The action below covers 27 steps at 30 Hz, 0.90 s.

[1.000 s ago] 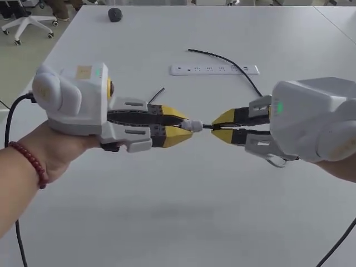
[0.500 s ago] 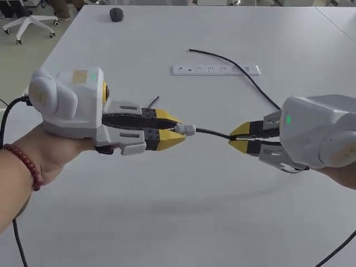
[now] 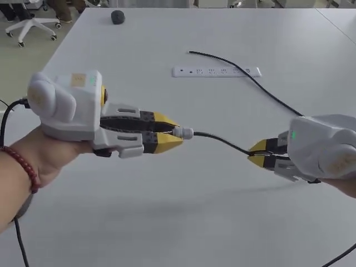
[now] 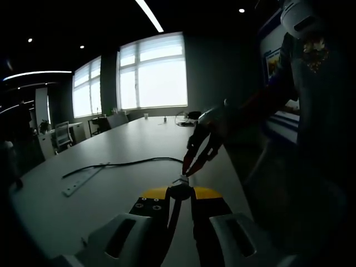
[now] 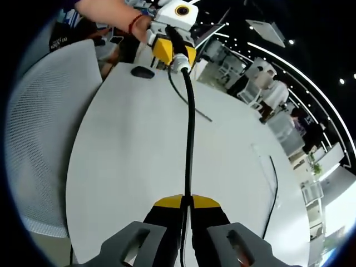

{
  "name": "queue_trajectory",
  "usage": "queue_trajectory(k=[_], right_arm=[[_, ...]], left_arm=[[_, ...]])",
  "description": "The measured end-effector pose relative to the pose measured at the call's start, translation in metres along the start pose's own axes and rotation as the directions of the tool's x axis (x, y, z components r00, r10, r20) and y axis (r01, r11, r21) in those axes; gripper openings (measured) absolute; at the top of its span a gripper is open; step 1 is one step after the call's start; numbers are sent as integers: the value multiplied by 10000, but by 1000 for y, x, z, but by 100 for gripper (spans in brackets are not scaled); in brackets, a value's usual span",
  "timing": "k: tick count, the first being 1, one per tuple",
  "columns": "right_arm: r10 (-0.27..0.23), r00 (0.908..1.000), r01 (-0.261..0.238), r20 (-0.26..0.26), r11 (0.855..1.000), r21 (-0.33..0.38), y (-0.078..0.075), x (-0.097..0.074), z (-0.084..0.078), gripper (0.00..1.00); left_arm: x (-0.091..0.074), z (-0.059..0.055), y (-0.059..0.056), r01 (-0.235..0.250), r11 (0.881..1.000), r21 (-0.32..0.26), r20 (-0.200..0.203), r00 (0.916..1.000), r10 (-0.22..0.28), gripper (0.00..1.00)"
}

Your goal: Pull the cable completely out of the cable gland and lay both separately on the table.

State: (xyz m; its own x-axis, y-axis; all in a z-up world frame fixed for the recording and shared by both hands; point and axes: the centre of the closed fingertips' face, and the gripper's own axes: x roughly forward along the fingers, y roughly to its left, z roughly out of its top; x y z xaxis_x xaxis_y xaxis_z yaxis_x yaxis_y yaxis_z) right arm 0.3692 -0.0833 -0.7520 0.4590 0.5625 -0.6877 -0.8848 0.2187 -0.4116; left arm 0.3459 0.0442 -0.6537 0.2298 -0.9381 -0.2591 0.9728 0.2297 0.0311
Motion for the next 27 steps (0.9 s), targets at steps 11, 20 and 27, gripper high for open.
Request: queue_trajectory(k=[11,20,27], right_arm=[[-25,9964,90,-846,9970,764,-1,2,-45,0],[17,9952,54,-983,9974,713,0,5,-48,0],[-126,9994,162,-311,9930,1169,-1,3,-33,24]], left_arm=[[-1,9,-2,45,10000,76,154,9999,-46,16],[2,8,-2,119,9999,93,117,9999,-121,16],[4,9,-1,120,9999,79,141,9998,-122,16]])
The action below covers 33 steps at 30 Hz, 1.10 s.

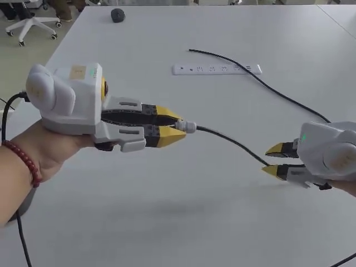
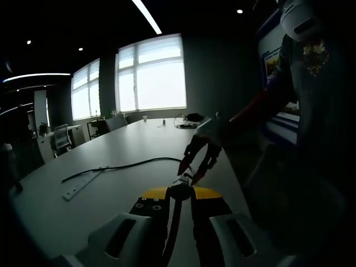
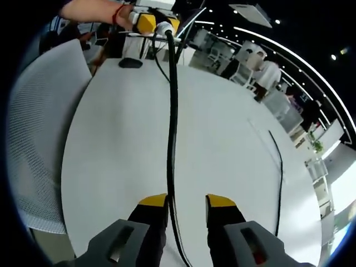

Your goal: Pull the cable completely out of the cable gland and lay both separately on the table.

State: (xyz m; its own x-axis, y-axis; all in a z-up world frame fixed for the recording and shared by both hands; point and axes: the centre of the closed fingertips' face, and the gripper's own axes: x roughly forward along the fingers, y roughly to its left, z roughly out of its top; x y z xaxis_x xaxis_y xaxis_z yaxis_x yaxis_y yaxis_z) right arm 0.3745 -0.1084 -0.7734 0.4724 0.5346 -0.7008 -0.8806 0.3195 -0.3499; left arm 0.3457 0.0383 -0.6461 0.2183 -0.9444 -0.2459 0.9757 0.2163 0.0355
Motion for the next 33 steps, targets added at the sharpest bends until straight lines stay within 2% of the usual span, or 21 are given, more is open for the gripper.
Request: queue_trajectory(k=[1,5,6,9,11,12,14,15,16,18,19,20,22,24,25,26,27,28,29,32,33], right_arm=[[88,10000,-89,24,9998,199,3,-1,3,24],[44,9992,-51,404,9998,167,6,-4,17,24],[100,9972,-117,744,9997,227,8,-5,27,24],[68,9938,-93,1108,9997,215,11,-7,44,29],[143,9897,-173,1427,9997,194,14,-11,58,29],[3,9857,-7,1688,10000,25,14,-13,69,29],[181,9791,-219,2028,9996,166,18,-17,83,29],[59,9762,-72,2170,10000,51,17,-19,90,28],[60,9693,-23,2456,9999,-155,18,-22,101,29],[56,9687,-5,2481,9998,-204,20,-24,110,29],[14,9635,93,2676,9992,-387,20,-25,117,30],[174,9593,-73,2818,9993,-370,23,-27,124,30],[121,9517,73,3069,9981,-618,23,-30,136,30],[52,9472,173,3206,9976,-672,23,-33,146,31],[124,9398,166,3416,9965,-819,24,-35,153,32],[154,9400,111,3409,9971,-758,24,-37,157,32],[158,9360,135,3516,9966,-809,25,-38,162,34],[189,9279,127,3723,9965,-822,25,-40,168,39],[200,9253,124,3787,9965,-831,26,-40,171,45],[182,9236,219,3830,9947,-1000,26,-41,177,50],[153,9183,251,3956,9950,-968,26,-42,179,54]], left_arm=[[1,0,-1,28,10000,2,-9,10000,-28,16],[3,0,0,30,10000,-16,15,10000,-30,16],[4,0,-1,42,10000,-31,25,10000,-42,16],[5,0,0,53,10000,-25,23,10000,-53,16],[5,0,0,30,10000,-38,42,10000,-30,16],[6,0,0,33,10000,-43,51,10000,-32,16],[6,0,0,26,10000,-43,43,10000,-26,16],[6,0,1,21,10000,-48,37,10000,-20,16],[6,0,1,18,10000,-52,39,10000,-18,16],[6,-1,1,6,10000,-64,46,10000,-6,16],[6,-1,1,9,10000,-65,45,10000,-9,16],[7,-1,1,16,10000,-58,38,10000,-16,16],[7,-1,0,30,10000,-68,42,10000,-30,16],[8,-1,0,52,10000,-62,44,10000,-52,16],[8,-1,-1,54,10000,-59,42,10000,-54,16],[8,-1,-1,58,10000,-70,51,10000,-58,16],[9,-1,-1,69,10000,-63,53,10000,-69,16],[9,-1,-1,67,10000,-62,57,10000,-66,16],[9,-1,-1,64,10000,-64,71,10000,-64,16],[9,-1,-2,65,10000,-70,91,9999,-64,16],[9,-1,-2,62,10000,-64,95,9999,-61,16]])
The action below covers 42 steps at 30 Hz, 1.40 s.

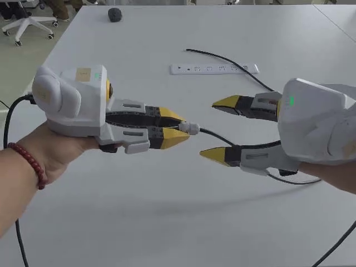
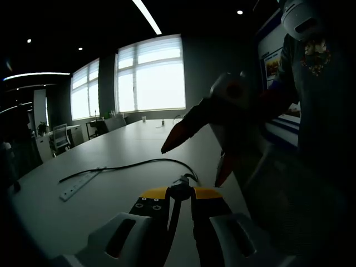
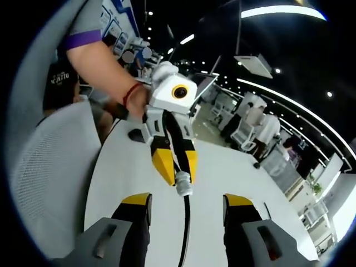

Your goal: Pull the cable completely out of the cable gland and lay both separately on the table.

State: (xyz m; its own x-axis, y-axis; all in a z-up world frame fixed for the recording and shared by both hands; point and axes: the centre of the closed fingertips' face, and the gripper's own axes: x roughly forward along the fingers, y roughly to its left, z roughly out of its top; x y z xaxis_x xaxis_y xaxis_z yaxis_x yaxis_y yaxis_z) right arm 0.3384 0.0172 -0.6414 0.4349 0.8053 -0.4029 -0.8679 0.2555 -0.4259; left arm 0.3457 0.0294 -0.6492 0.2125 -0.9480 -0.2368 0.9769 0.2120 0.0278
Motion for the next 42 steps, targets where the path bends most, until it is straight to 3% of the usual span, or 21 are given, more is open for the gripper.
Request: queue_trajectory(k=[2,9,14,18,20,24,29,42], right_arm=[[-48,9999,48,134,10000,-15,-1,0,3,62],[18,10000,-19,-56,9999,-168,0,1,0,61],[177,9994,-189,-286,9990,-404,4,3,-4,51],[329,9966,-402,-755,9944,-975,8,5,-13,32],[419,9960,-490,-793,9947,-900,9,5,-12,20],[389,9959,-467,-819,9943,-961,6,8,-11,18],[340,9940,-468,-1044,9913,-1227,4,10,-13,7],[478,9915,-665,-1206,9855,-1558,6,11,-15,0]], left_arm=[[0,1,0,-6,10000,6,19,10000,6,16],[1,1,-1,23,10000,0,21,10000,-23,16],[2,1,-1,39,10000,20,14,10000,-39,16],[2,2,-1,53,10000,22,60,10000,-53,16],[2,2,-2,59,10000,33,60,10000,-60,16],[3,1,-3,93,10000,19,32,10000,-93,16],[3,1,-4,133,9999,47,14,9999,-133,16],[2,1,-5,137,9999,69,-3,9999,-137,16]])
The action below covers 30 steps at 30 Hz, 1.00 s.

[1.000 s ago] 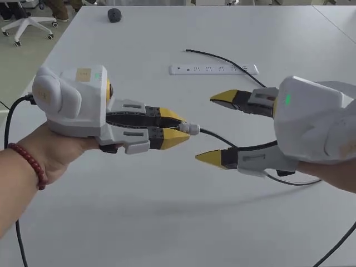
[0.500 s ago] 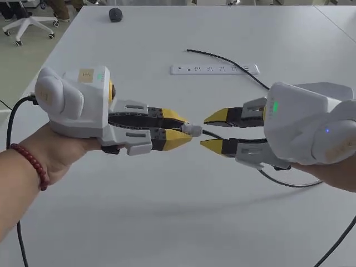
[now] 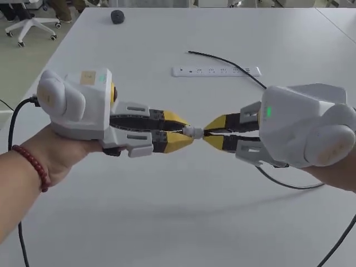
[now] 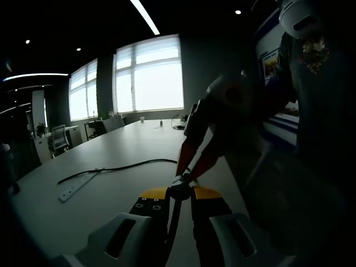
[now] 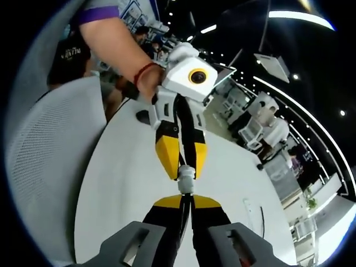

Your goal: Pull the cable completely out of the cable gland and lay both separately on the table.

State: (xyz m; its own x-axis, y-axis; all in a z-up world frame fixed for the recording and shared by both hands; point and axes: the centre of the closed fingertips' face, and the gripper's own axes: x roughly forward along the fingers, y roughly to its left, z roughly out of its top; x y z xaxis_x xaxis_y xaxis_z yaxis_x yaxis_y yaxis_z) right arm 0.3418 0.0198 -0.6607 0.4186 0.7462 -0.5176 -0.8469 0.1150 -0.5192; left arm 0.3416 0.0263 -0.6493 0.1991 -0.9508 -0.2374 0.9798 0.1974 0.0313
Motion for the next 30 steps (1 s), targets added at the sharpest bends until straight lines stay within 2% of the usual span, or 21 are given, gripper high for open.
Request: queue_trajectory(k=[7,13,15,17,23,30], right_arm=[[-103,9995,103,-282,9999,-27,-2,-5,-14,0],[-61,9979,76,-638,9997,226,1,-8,-33,0],[-75,9962,95,-863,9997,221,3,-9,-41,0],[53,9946,6,-1035,9984,567,5,-9,-51,0],[138,9879,-38,-1545,9979,648,11,-10,-77,0],[256,9818,-61,-1880,9946,1034,15,-12,-96,0]], left_arm=[[-4,-2,0,-101,9999,-5,-70,9999,101,16],[-7,-5,1,-148,9999,-19,-139,9998,148,16],[-8,-6,1,-163,9999,-5,-195,9997,162,16],[-8,-7,1,-164,9999,-17,-212,9996,163,16],[-8,-8,0,-162,9999,-37,-210,9996,161,16],[-9,-8,1,-172,9998,-39,-200,9997,172,16]])
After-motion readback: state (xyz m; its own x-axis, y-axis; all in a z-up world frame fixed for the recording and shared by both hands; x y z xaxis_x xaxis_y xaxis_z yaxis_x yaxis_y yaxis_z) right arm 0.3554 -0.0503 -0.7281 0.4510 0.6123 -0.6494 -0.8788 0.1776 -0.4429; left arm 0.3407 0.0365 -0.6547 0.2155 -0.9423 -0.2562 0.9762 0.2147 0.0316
